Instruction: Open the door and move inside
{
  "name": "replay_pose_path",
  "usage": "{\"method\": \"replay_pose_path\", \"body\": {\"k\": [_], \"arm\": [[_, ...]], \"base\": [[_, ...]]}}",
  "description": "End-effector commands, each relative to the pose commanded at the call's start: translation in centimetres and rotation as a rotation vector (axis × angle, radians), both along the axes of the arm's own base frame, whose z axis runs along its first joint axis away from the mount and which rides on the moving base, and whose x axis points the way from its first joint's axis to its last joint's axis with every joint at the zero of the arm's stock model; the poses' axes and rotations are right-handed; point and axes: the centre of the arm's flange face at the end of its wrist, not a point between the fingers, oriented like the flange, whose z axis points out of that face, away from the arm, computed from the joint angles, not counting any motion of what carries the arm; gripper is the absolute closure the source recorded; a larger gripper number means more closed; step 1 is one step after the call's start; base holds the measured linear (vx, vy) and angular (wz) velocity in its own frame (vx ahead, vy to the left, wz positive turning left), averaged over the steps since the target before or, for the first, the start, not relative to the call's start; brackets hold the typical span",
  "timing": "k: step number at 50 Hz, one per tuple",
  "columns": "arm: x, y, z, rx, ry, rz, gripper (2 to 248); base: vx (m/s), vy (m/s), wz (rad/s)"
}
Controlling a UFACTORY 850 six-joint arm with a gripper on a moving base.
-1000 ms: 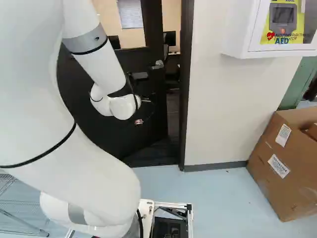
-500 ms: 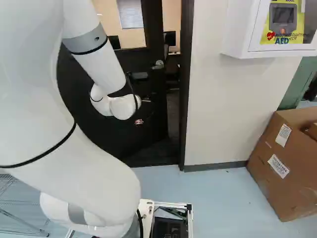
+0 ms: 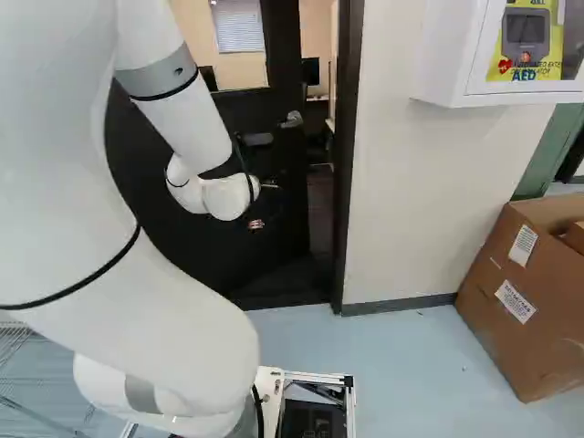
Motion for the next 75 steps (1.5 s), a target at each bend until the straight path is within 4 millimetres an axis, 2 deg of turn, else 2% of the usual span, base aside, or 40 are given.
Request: {"method": "replay_pose_path", "body": {"k": [75], "arm": [[0.0, 0.0, 0.0, 0.0, 0.0, 0.0, 3]], "base": [[0.057, 0.076, -0.014]]}}
